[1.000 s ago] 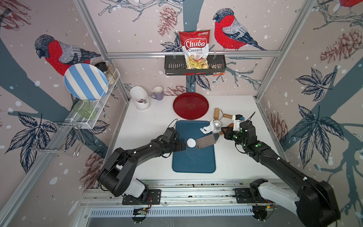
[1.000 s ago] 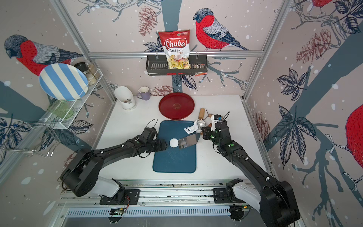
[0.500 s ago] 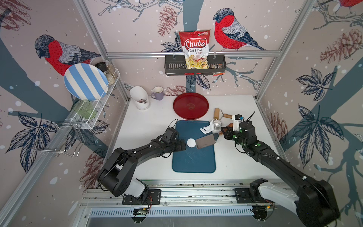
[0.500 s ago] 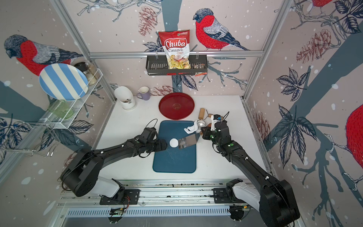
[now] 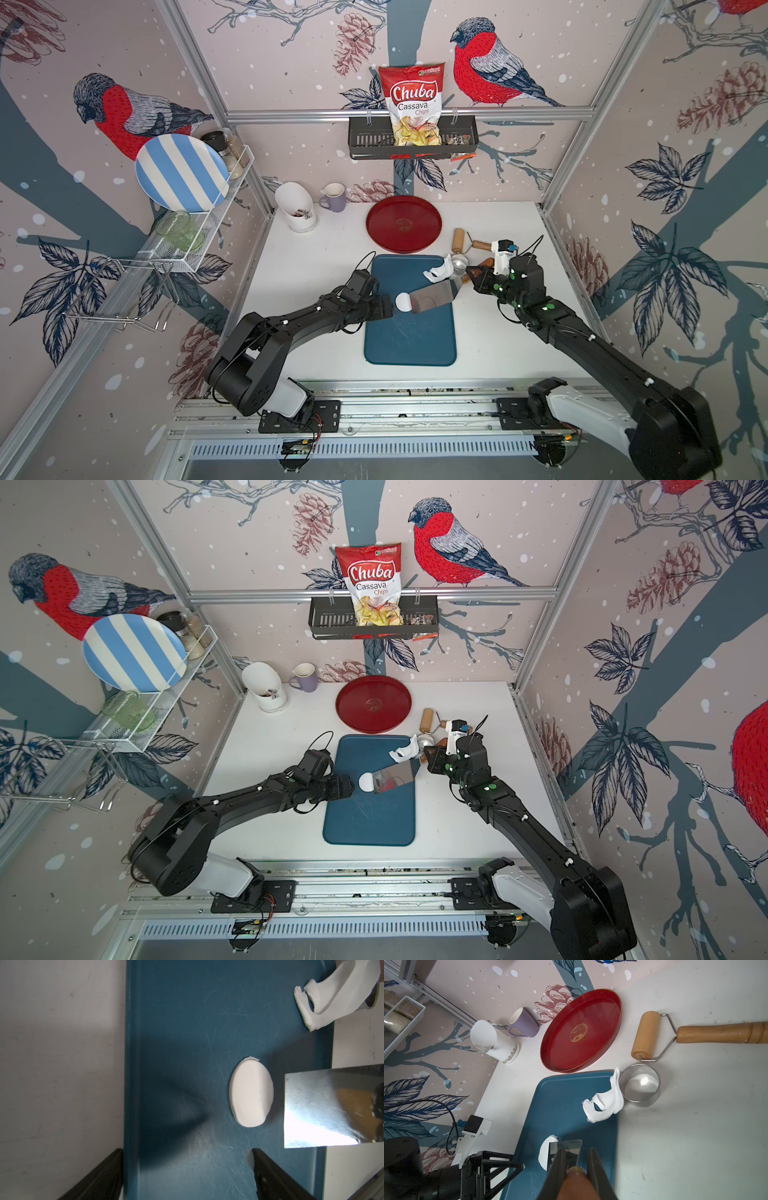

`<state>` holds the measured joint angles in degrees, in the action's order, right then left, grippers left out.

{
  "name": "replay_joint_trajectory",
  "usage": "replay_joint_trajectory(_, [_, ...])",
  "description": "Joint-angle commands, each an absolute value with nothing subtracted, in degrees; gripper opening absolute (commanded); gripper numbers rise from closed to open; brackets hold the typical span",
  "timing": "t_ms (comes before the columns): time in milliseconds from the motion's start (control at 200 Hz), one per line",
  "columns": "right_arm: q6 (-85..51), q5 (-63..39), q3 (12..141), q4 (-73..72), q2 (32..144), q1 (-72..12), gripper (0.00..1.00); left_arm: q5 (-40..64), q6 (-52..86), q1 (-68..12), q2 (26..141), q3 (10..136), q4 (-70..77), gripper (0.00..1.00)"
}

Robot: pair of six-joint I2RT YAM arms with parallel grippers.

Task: Roll out the dumpling wrappers from the dough
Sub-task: Scoop the dumpling wrapper from the work surface.

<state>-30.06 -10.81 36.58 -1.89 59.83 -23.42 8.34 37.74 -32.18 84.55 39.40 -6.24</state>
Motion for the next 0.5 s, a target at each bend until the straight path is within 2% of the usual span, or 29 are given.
replay_joint_trajectory(0, [-30.88,-11.14,37.18,-3.41,59.34,-22.97,0.00,8.00,38.19,-32.32,84.64,39.81,-4.92,0.95])
replay_joint_trajectory(495, [-28.44,-11.25,37.00,-0.46,61.53,-20.69,0.00,8.09,38.17,-32.34,84.73,39.77,-4.79,0.95])
